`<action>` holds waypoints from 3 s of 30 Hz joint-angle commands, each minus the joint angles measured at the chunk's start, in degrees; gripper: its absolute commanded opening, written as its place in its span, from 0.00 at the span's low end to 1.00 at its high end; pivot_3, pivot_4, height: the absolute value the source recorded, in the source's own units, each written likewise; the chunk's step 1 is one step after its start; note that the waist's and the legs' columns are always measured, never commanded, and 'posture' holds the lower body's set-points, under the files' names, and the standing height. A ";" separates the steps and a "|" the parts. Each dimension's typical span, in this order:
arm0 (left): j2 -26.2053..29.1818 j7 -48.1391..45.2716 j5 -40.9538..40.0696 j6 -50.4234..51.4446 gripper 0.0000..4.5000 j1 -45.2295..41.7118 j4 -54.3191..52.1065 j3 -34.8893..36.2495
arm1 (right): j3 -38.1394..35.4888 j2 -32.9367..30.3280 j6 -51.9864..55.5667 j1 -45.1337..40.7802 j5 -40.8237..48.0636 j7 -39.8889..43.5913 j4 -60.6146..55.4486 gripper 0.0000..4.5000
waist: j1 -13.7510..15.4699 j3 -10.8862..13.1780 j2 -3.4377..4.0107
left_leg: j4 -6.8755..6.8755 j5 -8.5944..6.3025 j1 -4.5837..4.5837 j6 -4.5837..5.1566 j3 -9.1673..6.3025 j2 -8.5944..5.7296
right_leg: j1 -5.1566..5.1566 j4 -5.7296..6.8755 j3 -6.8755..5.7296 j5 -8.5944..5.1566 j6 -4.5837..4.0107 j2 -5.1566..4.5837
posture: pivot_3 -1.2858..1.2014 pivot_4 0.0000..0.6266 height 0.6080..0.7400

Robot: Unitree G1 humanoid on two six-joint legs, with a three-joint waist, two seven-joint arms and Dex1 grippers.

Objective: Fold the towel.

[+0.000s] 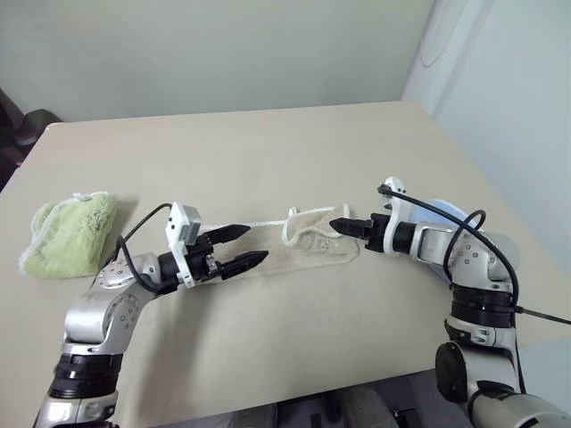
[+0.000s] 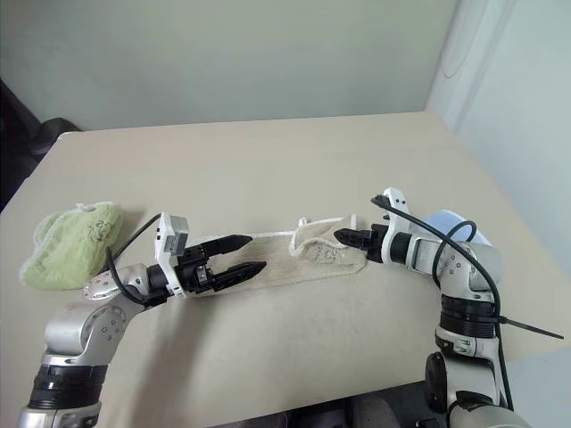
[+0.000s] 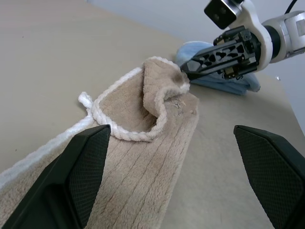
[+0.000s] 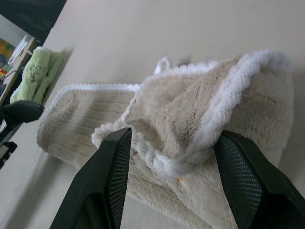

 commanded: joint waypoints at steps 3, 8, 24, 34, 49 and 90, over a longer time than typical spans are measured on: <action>0.12 0.67 -0.21 -1.23 1.00 0.73 -2.43 1.48 | 0.97 0.03 -2.31 -2.46 0.77 -0.20 0.77 0.34 | 0.00 0.00 0.00 | 0.00 -0.01 0.00 -0.03 -0.01 0.01 | -0.01 0.00 -0.01 0.00 0.00 0.00 | 0.52 0.24 1.00; 0.16 1.12 -0.33 -1.25 1.00 0.99 -2.63 1.59 | 2.71 0.25 -4.41 -4.82 0.80 0.54 2.97 0.00 | -0.03 0.01 0.01 | 0.00 -0.04 -0.01 -0.07 0.00 0.01 | -0.02 0.01 -0.01 0.00 0.00 0.00 | 0.52 0.24 1.00; -0.10 1.46 0.06 -1.32 1.00 0.21 -2.41 0.75 | 13.81 3.92 -17.37 -15.55 -4.75 3.99 21.82 0.00 | 0.01 0.00 0.00 | -0.06 -0.06 -0.02 -0.10 -0.01 0.02 | -0.12 0.02 -0.02 0.03 -0.05 -0.01 | 0.52 0.24 1.00; -0.12 2.64 -0.44 -1.23 1.00 2.32 -4.26 1.41 | 14.73 4.23 -20.67 -15.68 -7.59 4.56 28.04 0.29 | 0.18 0.00 0.00 | -0.05 -0.20 -0.04 -0.35 -0.01 0.00 | -0.12 0.03 -0.08 0.13 -0.20 -0.06 | 0.52 0.24 1.00; 0.11 2.44 -0.74 -0.88 1.00 1.83 -3.79 1.42 | 16.60 -3.20 -19.77 -8.38 -7.15 7.25 7.39 1.00 | 0.39 -0.01 -0.02 | 0.00 -0.19 -0.03 -0.39 -0.01 -0.01 | -0.07 0.04 -0.11 0.38 -0.60 -0.08 | 0.52 0.24 1.00; -3.94 20.26 -10.73 8.91 1.00 14.49 -19.34 11.25 | 21.80 -6.94 -44.62 -0.58 -15.97 17.90 5.46 0.33 | -0.26 -0.10 -0.13 | -0.02 -0.18 0.06 -0.50 0.01 0.03 | 0.01 -0.01 -0.09 0.13 -0.16 -0.05 | 0.52 0.24 1.00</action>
